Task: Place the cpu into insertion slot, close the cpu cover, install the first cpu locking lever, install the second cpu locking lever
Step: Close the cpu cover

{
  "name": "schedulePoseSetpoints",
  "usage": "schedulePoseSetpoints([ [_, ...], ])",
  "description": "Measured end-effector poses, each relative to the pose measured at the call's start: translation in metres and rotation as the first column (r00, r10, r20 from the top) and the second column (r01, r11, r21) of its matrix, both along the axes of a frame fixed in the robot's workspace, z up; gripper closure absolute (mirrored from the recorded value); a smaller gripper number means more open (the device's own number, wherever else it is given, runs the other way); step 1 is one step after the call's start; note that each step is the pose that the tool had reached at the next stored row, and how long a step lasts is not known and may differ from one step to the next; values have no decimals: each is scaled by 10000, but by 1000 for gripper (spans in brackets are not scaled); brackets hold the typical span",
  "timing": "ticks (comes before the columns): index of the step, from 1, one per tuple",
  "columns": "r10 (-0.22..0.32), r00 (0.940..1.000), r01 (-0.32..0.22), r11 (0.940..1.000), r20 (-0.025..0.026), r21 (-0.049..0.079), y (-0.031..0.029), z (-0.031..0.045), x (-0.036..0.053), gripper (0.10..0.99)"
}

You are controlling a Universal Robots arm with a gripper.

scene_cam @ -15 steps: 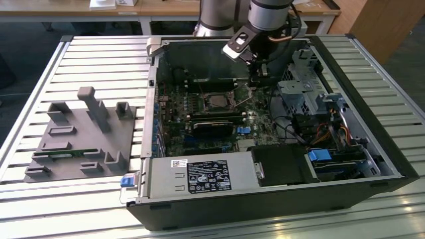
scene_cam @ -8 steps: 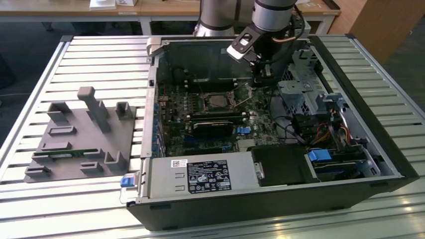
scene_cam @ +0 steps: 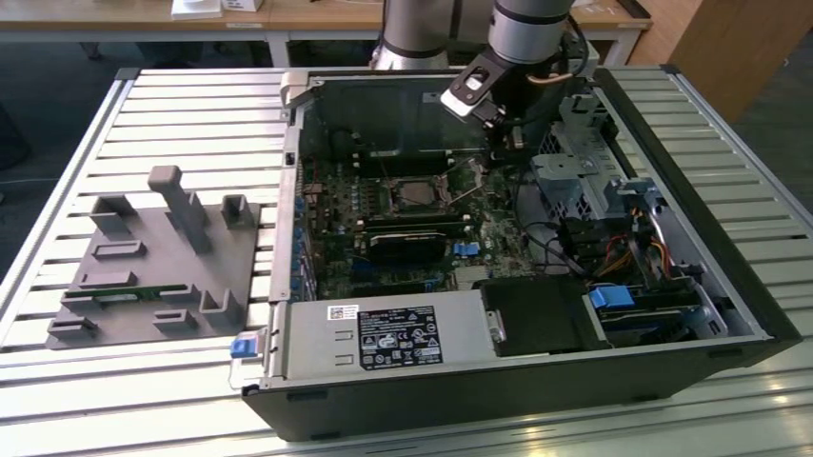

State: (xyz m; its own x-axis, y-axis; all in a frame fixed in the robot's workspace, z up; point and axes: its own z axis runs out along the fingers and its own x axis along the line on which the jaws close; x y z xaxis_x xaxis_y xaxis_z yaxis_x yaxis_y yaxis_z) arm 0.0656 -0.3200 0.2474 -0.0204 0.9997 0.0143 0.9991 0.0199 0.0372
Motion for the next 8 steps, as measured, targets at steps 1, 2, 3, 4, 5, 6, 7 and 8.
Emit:
schedulePoseSetpoints([
  [1, 0, 10000, 0, 10000, -9, 1, 1, -11, 9, 980],
  [2, 0, 10000, 0, 10000, -21, 0, 2, -24, 15, 980],
  [3, 1, 10000, -1, 10000, -29, 0, 2, -38, 19, 980],
  [4, 0, 10000, 0, 10000, -39, 1, 2, -57, 22, 980],
  [5, 0, 10000, 0, 10000, -44, 1, 1, -74, 21, 980],
  [6, -1, 10000, 1, 10000, -45, 2, 2, -85, 21, 980],
  [7, -1, 10000, 1, 10000, -46, 0, 2, -89, 17, 980],
  [8, 1, 10000, -1, 10000, -46, -1, 2, -90, 6, 980],
])
